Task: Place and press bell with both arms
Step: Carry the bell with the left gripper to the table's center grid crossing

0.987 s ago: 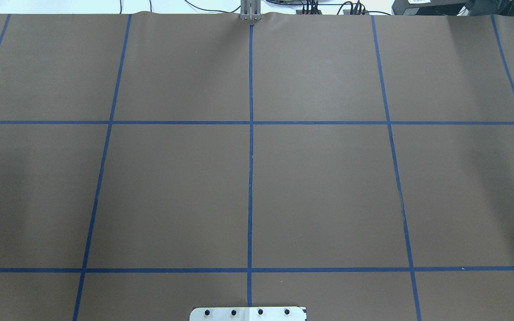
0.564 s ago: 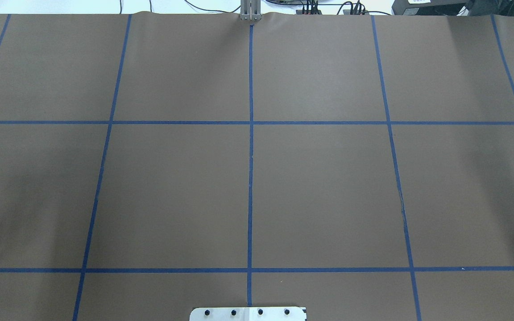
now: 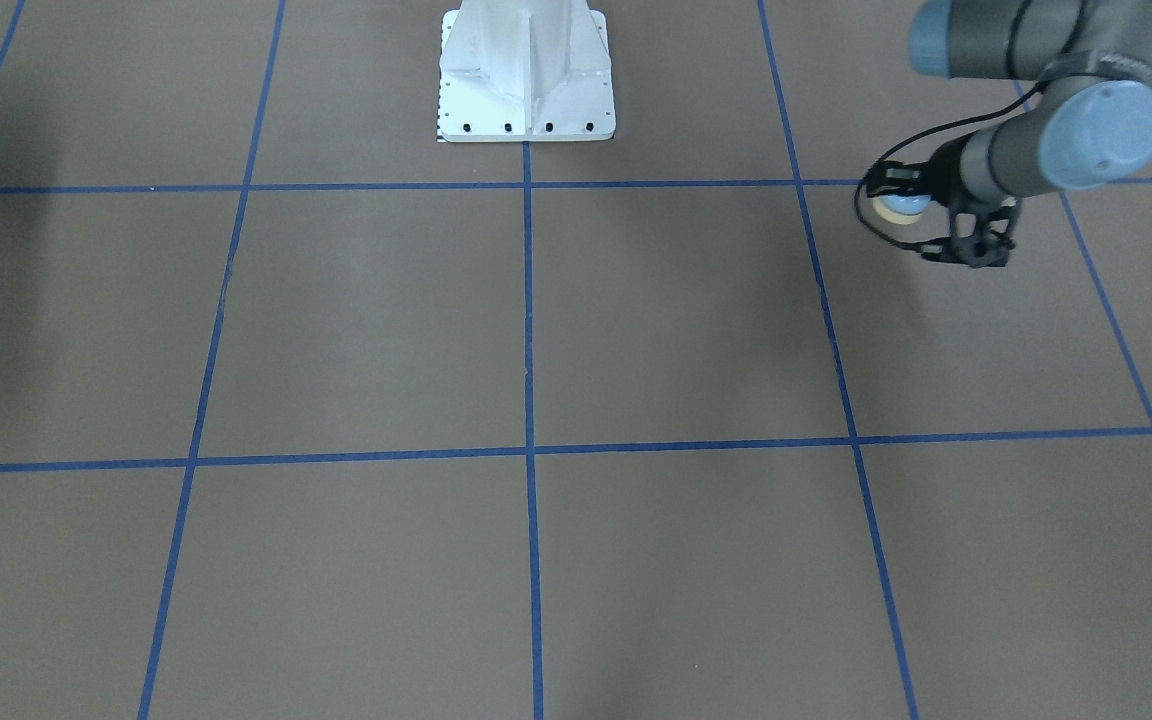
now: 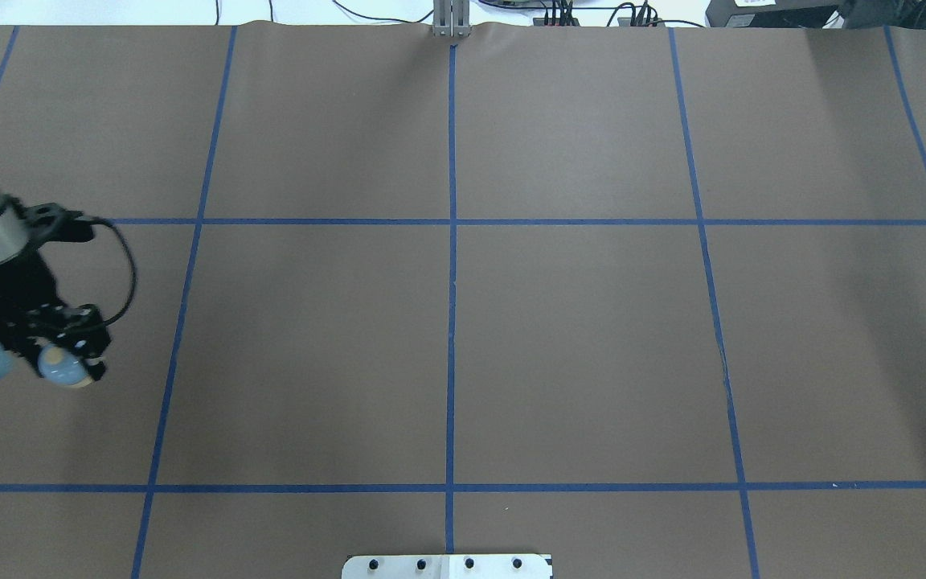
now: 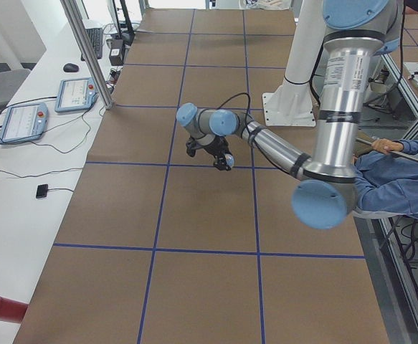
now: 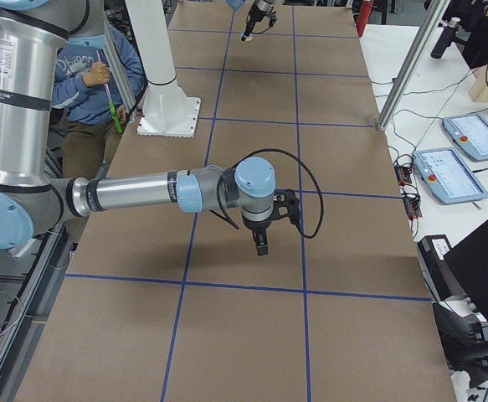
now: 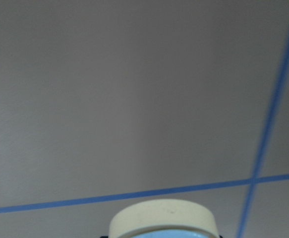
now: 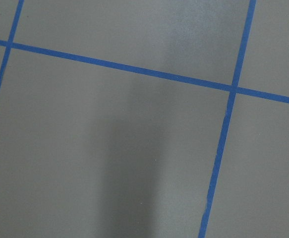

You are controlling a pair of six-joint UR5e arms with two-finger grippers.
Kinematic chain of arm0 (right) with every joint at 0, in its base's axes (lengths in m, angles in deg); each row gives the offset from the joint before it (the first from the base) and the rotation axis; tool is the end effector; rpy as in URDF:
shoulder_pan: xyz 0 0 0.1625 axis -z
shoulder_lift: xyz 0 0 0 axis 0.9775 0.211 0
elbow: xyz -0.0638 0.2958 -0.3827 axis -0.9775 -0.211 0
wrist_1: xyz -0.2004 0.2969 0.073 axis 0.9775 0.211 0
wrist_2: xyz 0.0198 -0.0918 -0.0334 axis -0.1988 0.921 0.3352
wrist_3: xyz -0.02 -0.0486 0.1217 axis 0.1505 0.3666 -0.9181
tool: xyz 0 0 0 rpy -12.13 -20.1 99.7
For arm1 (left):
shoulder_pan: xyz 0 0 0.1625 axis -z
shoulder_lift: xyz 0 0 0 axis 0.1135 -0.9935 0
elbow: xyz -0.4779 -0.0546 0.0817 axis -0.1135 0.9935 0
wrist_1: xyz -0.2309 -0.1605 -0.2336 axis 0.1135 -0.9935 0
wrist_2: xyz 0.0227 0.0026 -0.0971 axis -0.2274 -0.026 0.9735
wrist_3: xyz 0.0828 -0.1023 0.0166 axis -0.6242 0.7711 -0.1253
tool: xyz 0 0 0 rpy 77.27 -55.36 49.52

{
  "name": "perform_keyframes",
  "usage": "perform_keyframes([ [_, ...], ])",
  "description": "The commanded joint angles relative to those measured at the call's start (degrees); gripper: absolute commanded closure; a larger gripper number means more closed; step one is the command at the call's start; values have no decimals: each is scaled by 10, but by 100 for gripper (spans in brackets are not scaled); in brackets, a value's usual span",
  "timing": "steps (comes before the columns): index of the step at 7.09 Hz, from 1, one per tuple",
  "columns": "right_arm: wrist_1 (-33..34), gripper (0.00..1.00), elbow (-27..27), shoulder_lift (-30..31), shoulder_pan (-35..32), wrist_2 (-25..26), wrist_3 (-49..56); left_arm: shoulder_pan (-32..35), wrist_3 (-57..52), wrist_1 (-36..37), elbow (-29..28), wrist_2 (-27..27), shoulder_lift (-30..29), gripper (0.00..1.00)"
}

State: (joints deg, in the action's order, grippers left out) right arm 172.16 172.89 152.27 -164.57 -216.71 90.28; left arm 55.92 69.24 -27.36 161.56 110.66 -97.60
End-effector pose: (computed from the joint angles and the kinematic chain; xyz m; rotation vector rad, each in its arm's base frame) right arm 0.0117 -0.3601 0.6626 0.1408 -0.8669 -0.1638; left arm 0.3216 -0.4154 0.5017 -0.4613 0.8240 0.2893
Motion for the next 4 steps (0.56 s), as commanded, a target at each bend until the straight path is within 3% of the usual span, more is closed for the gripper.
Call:
perform_keyframes([
  [1, 2, 0, -6, 0, 0, -1, -5, -54, 59, 61, -202, -1, -276, 100],
  [2, 3, 0, -12, 0, 0, -1, -4, -68, 69, 50, -358, 0, -398, 100],
  [3, 3, 0, -18, 0, 0, -2, -5, -83, 74, -2, -444, 5, -448, 100],
  [4, 3, 0, -24, -1, 0, -4, -6, -96, 149, -132, -498, 6, -450, 100],
])
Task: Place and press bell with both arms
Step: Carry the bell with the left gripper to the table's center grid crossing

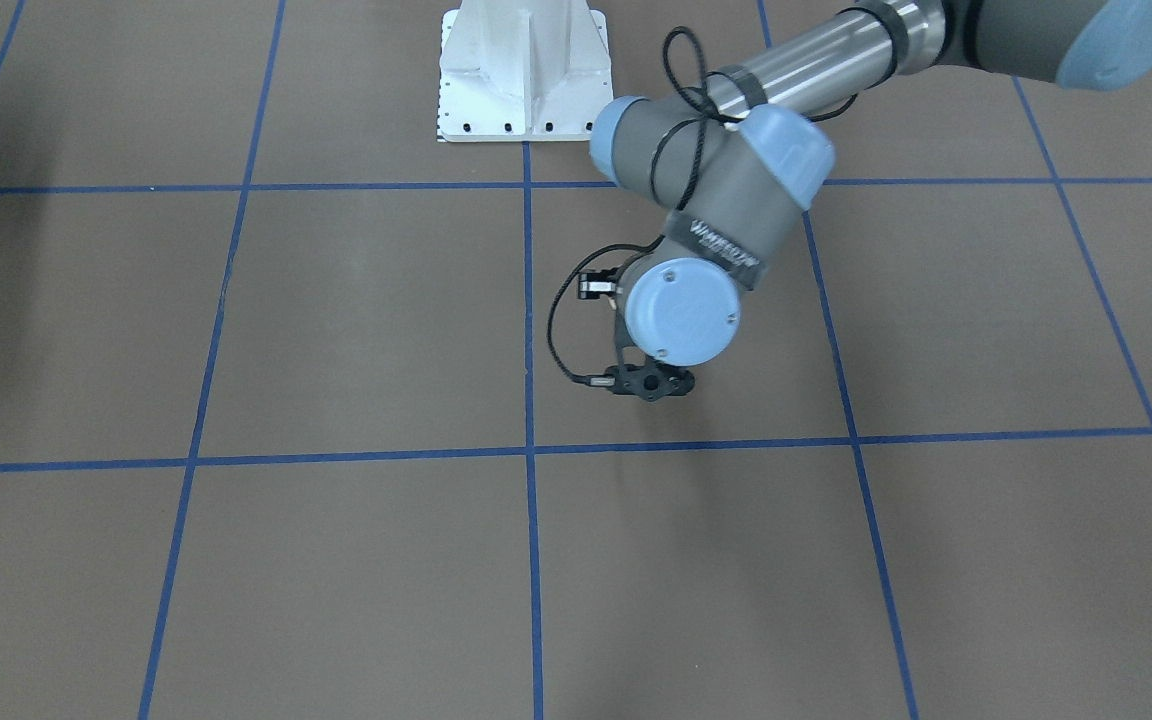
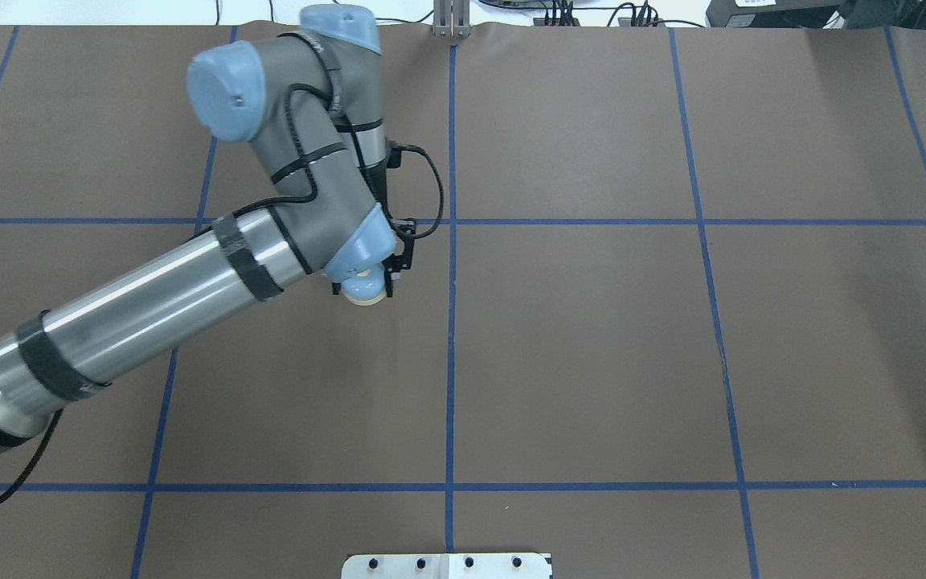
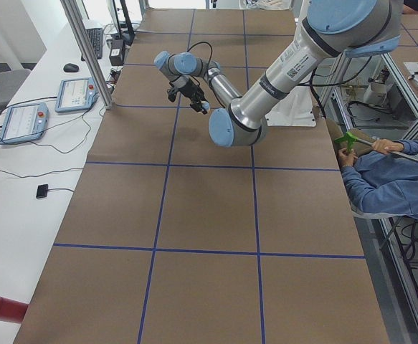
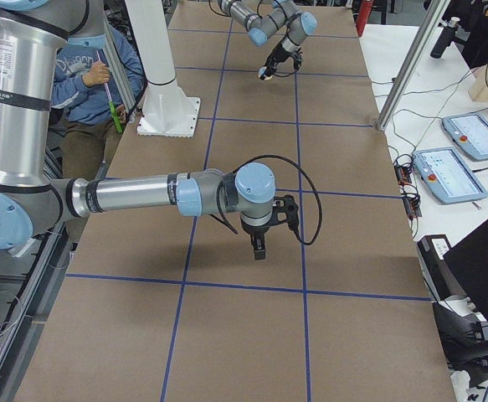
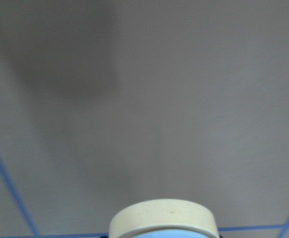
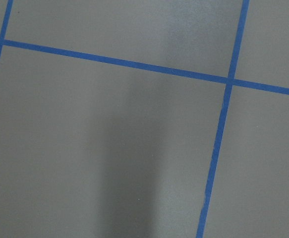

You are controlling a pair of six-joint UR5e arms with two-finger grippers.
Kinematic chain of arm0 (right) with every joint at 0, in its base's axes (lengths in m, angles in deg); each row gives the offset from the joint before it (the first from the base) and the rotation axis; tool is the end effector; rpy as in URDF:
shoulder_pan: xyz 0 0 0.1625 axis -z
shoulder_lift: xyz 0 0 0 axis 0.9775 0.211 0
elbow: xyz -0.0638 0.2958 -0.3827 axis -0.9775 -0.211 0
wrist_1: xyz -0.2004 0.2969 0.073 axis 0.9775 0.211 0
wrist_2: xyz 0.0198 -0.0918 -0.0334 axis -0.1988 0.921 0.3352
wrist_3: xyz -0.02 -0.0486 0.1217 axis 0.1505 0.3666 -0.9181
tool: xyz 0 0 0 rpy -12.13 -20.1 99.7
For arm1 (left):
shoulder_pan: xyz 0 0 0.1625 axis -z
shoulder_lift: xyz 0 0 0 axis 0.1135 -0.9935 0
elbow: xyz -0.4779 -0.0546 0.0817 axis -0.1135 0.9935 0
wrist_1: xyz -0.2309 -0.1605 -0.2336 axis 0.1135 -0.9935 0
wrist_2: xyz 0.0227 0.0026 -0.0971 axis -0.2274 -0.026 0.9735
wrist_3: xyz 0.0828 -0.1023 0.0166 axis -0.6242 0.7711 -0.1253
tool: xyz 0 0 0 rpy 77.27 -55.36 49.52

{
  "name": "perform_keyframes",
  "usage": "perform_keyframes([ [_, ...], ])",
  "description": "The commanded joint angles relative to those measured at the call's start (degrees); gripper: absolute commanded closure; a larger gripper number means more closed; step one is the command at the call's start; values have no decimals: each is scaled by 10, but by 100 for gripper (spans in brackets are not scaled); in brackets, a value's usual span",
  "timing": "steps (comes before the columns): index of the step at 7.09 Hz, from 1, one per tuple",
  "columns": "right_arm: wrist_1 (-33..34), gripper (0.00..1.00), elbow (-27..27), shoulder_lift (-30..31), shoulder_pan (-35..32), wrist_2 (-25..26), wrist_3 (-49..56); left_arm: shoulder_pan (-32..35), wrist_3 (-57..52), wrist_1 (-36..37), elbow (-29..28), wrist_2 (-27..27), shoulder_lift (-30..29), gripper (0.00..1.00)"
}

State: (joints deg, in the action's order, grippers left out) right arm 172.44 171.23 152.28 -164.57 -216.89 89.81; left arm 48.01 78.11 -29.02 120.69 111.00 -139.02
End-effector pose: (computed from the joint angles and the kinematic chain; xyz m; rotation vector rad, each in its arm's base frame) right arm 0.0115 -0.3588 0.6759 0.1052 -0.8708 -0.1415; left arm 0.5804 -0.5476 0.2821 -0.5532 0.7754 0.2918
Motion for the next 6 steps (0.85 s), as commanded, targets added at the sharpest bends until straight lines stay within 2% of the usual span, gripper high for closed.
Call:
perform_keyframes([
  [1, 0, 0, -12, 0, 0, -8, -1, -46, 139, -244, -159, -1, -43, 100],
  [2, 0, 0, -14, -1, 0, -9, -1, -62, 161, -272, -180, -3, -44, 100],
  [6, -1, 0, -20, -1, 1, -9, -1, -71, 198, -271, -183, -5, -68, 100],
])
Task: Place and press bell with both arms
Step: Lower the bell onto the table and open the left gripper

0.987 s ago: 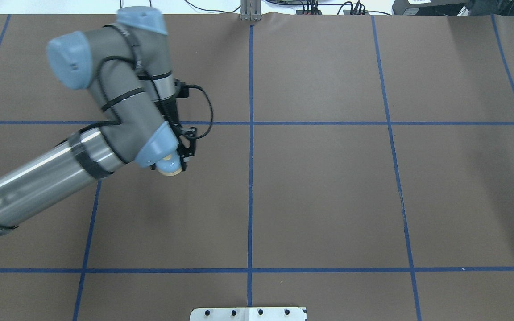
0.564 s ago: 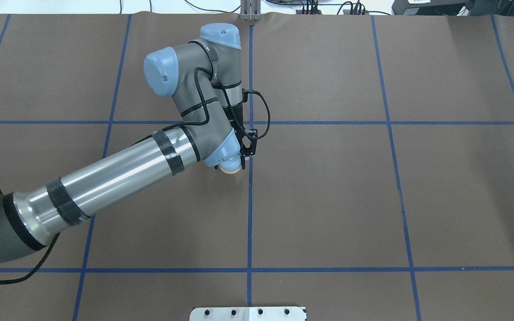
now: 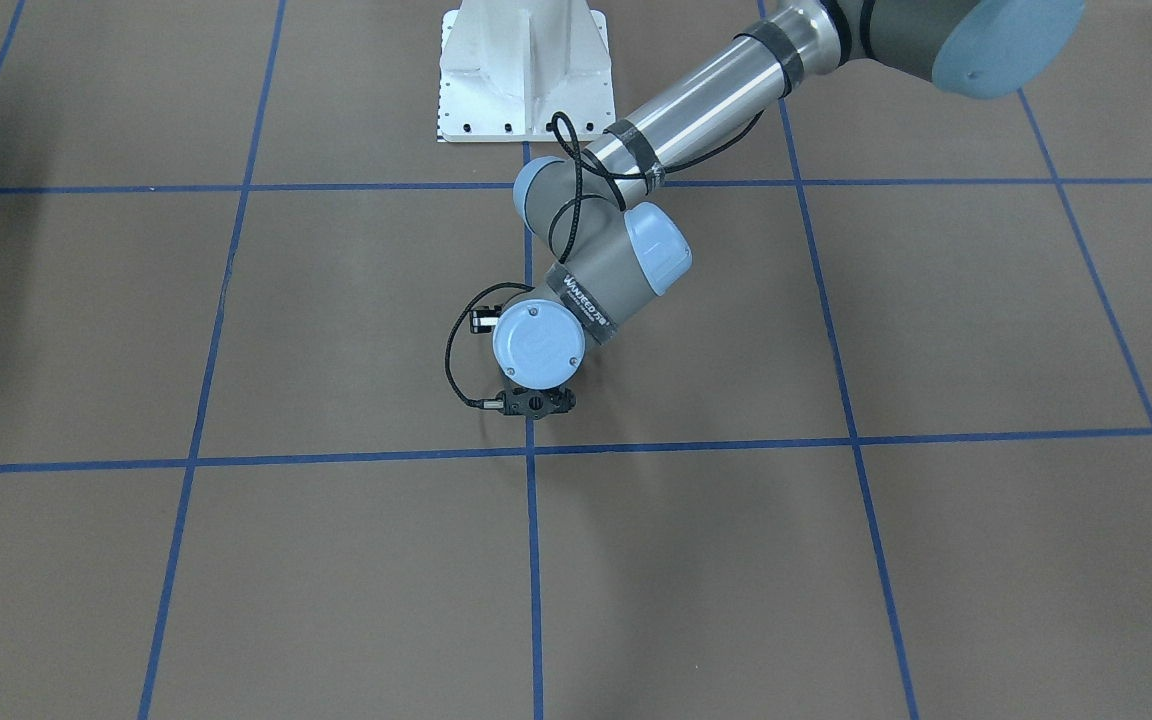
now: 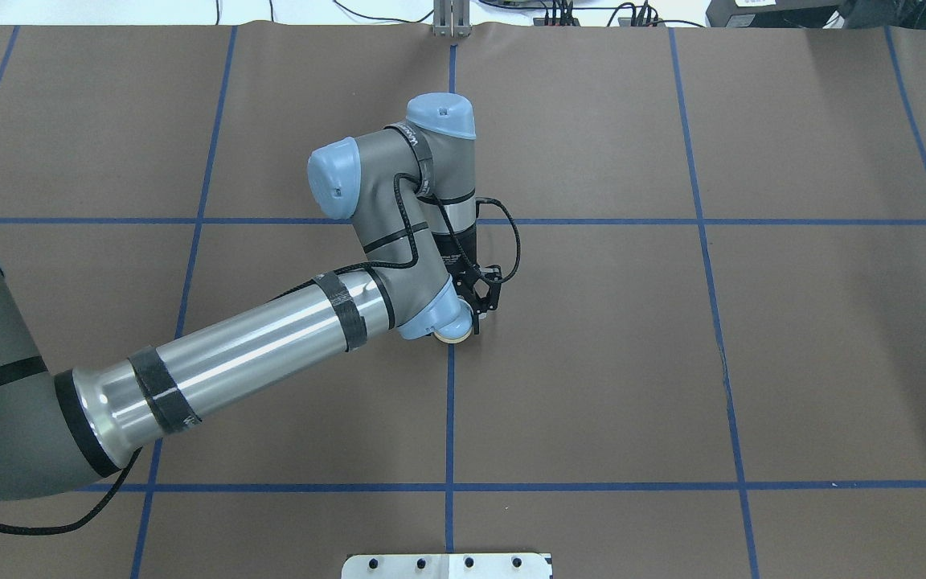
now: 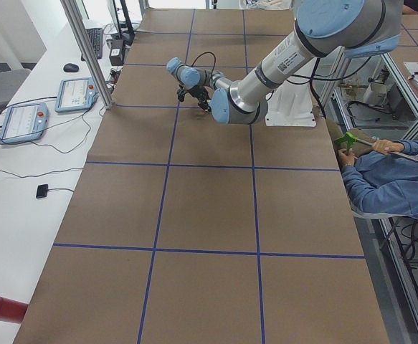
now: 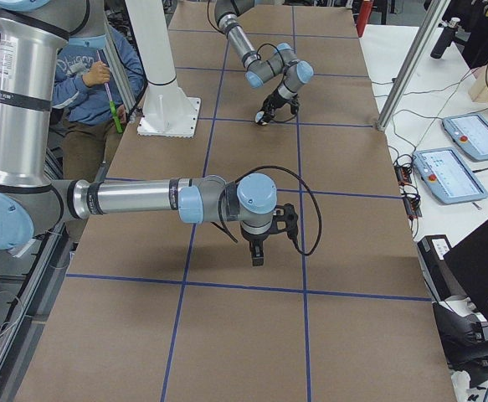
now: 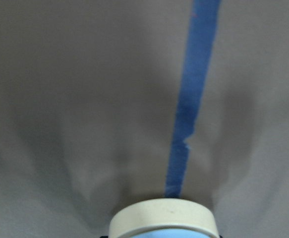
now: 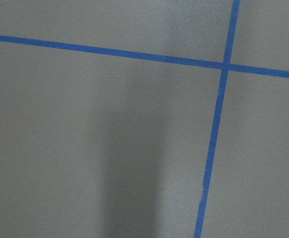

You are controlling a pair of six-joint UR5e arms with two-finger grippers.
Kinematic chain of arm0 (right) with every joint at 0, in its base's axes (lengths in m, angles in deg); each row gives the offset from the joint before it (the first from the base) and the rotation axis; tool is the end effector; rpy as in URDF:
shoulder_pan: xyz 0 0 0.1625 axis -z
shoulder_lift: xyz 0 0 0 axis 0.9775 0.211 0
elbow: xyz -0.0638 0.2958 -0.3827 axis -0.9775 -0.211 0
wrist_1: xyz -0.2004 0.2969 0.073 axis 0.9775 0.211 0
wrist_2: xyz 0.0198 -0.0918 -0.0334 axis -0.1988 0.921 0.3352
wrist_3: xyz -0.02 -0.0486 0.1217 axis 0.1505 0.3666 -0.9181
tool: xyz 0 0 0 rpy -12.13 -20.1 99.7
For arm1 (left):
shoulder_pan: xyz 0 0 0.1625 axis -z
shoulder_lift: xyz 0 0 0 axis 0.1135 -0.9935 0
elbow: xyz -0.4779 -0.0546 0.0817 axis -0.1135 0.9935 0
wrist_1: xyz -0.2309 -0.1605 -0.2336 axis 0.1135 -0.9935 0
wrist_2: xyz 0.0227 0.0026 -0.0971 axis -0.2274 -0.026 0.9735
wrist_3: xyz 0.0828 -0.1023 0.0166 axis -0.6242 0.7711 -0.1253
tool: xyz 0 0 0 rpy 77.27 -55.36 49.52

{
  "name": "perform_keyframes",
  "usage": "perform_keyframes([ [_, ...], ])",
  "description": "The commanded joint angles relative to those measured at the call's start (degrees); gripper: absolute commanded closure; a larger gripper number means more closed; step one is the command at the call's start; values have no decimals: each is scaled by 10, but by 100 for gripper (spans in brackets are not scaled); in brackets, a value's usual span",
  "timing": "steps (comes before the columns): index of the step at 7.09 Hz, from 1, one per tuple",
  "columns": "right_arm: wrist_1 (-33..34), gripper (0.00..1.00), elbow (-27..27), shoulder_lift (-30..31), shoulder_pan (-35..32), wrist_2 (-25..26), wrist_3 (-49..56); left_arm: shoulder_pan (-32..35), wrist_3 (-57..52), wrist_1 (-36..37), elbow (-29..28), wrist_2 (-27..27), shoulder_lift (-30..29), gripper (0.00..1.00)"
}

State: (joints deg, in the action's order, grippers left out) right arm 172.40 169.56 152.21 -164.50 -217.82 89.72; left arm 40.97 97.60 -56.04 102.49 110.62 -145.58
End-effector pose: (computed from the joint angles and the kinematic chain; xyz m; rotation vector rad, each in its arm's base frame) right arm 0.0097 -0.3581 0.6867 0.0781 -0.8873 -0.1299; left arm 0.7053 -0.5157 0.2622 -0.5550 0.8176 0.2165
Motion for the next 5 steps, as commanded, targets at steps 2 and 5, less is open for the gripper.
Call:
perform_keyframes([
  [2, -2, 0, -12, -4, 0, 0, 0, 0, 2, 0, -1, -1, -3, 100],
  [5, -2, 0, -14, -5, 1, -1, 0, 1, 2, -1, -2, -1, -2, 73],
])
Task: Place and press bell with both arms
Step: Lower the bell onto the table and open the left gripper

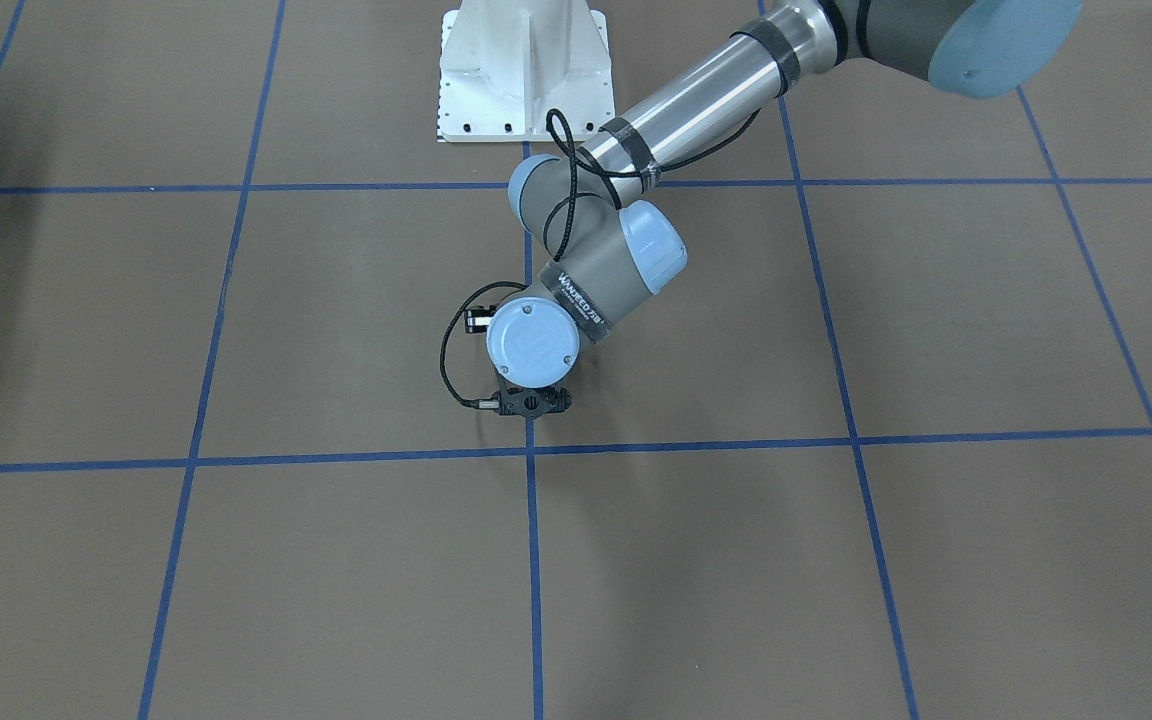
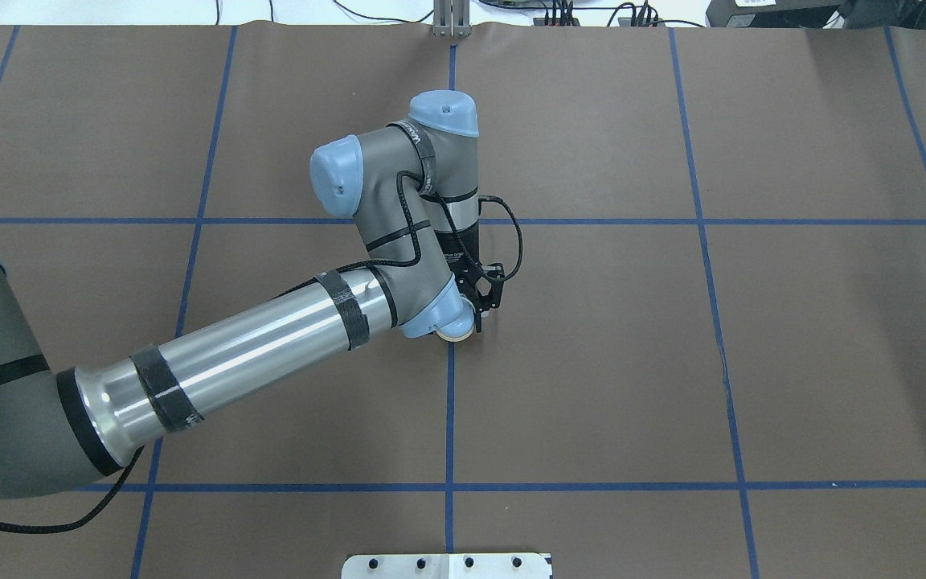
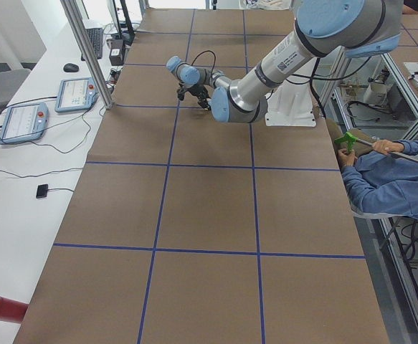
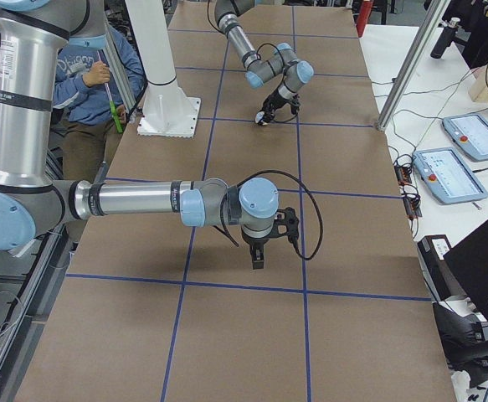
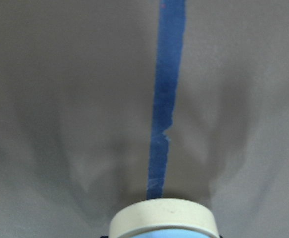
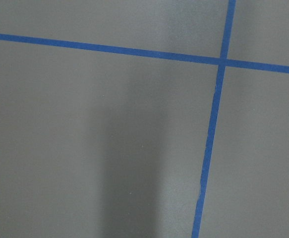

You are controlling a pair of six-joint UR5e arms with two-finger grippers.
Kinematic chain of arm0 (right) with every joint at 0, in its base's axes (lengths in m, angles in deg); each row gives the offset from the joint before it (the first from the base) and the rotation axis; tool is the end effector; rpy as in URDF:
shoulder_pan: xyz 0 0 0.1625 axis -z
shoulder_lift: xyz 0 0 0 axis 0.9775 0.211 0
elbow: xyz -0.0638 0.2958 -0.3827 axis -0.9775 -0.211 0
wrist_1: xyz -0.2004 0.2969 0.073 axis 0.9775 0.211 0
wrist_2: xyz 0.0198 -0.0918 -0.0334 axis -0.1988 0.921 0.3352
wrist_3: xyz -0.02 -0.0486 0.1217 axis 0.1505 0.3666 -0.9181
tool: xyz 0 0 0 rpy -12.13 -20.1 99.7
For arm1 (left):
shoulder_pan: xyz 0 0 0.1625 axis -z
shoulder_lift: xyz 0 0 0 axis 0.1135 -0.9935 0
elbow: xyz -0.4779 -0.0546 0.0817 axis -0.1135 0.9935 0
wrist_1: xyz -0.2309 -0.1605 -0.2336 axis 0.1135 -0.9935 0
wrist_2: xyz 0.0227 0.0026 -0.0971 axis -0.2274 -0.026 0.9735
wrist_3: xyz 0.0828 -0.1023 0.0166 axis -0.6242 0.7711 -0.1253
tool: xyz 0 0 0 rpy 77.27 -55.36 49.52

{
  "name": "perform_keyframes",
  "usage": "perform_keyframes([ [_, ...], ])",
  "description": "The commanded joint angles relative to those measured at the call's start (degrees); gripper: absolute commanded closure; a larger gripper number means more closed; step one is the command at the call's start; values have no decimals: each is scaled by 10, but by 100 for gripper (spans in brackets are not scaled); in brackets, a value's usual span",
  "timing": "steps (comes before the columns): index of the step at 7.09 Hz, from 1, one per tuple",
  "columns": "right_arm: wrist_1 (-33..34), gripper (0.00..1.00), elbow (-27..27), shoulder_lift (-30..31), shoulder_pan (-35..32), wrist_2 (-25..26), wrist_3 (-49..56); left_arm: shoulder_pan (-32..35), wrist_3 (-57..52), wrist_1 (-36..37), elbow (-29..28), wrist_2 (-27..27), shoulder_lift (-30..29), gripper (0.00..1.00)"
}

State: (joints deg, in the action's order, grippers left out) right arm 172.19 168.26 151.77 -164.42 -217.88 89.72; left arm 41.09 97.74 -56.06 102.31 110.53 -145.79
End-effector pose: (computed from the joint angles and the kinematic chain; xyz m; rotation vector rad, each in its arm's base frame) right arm 0.0090 -0.3613 0.6936 0.0669 -0.8884 -0.1262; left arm 0.7048 -0.5177 0.2605 -0.5533 0.8173 0.2125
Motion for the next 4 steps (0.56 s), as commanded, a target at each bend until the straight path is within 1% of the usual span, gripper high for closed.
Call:
perform_keyframes([
  [1, 0, 0, -1, -1, 0, 0, 0, 0, 1, -1, 0, 0, 0, 33],
  [2, 0, 0, -1, -1, 0, 0, 0, -1, 1, -3, 1, 0, 0, 19],
  [3, 0, 0, -1, -2, 1, 0, 0, -1, 1, -3, 3, 0, 0, 1],
  [4, 0, 0, -1, -2, 4, -1, 0, 0, 1, -3, 4, 0, 0, 1],
])
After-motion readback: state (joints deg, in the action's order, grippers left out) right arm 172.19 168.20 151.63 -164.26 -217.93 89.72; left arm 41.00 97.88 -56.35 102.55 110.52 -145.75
